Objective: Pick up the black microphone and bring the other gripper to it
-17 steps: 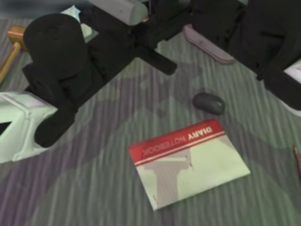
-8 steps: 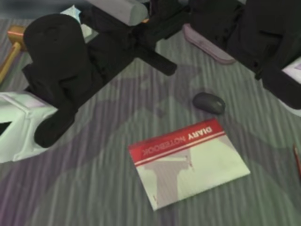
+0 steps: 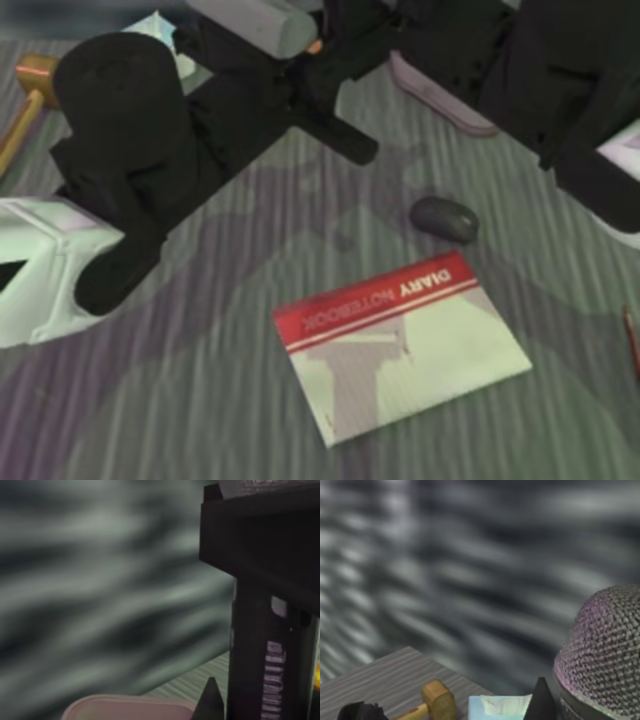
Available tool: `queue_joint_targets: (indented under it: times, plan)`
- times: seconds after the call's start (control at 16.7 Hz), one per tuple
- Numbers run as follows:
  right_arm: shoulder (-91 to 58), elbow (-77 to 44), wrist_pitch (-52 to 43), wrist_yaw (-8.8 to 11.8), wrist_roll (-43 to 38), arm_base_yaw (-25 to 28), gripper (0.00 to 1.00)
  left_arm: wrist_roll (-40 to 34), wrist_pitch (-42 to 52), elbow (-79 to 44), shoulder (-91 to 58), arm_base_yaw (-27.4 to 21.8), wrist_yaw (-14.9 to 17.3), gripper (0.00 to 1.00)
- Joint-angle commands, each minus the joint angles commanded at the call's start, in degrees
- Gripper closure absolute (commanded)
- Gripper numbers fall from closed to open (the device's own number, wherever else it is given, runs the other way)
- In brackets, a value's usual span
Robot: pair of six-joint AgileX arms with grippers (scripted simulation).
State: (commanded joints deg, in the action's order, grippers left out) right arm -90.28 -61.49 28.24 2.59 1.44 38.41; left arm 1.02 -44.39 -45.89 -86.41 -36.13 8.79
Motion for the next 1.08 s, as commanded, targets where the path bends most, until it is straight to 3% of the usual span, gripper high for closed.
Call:
queue_joint_targets:
  times: [0.54, 1.08]
  plan:
    - [0.0, 0.0, 0.0, 0.0, 0.0, 0.0, 1.0, 0.0, 0.0, 0.0, 0.0, 0.0, 0.0, 1.0]
    - [0.0, 0.0, 0.0, 0.0, 0.0, 0.0, 1.0, 0.0, 0.0, 0.0, 0.0, 0.0, 0.0, 0.32]
